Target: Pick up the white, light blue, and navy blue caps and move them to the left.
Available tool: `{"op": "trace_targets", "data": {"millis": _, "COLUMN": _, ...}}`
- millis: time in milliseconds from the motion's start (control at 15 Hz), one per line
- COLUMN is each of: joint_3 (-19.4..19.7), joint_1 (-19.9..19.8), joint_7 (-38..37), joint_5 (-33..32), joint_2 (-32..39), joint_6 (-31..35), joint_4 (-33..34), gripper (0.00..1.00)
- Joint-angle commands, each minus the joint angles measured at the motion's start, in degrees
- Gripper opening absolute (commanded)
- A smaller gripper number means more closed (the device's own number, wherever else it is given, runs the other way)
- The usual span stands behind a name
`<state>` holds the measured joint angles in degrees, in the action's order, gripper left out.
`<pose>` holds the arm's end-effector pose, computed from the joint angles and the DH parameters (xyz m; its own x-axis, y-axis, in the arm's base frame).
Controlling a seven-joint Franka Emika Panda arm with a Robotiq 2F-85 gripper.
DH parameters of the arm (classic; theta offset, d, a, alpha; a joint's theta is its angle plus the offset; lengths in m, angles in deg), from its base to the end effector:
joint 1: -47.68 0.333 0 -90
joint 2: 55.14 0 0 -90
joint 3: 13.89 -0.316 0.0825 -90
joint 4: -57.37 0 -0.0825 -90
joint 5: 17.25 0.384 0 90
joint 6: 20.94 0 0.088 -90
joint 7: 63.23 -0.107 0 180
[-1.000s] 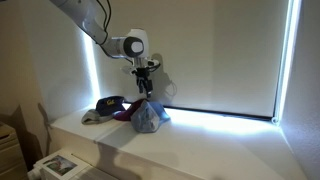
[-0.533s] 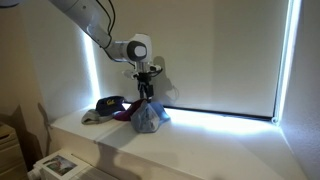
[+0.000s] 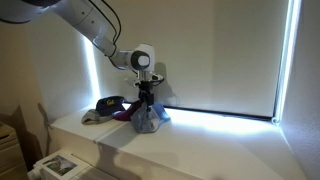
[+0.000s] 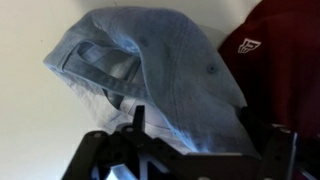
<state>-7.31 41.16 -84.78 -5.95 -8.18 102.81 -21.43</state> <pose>0.7183 -0.1412 0.2237 0.7762 -0.6279 -0.0573 -0.6304 -0.7739 -0.0598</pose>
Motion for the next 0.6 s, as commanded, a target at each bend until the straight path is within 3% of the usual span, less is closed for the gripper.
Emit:
{"op": "trace_targets", "data": {"millis": 0, "joint_3": -0.13, "joint_1": 0.02, "joint_7": -0.52, "joint_5": 0.1, "joint_2": 0.61, "joint_6": -0.46, "joint_4": 0.62, "gripper": 0.66}}
{"op": "trace_targets", "data": {"millis": 533, "joint_3": 0.12, "joint_1": 0.23, "joint_7": -0.81, "joint_5": -0.08, "joint_2": 0.32, "joint_6": 0.07, "joint_4": 0.33, "gripper": 0.08}}
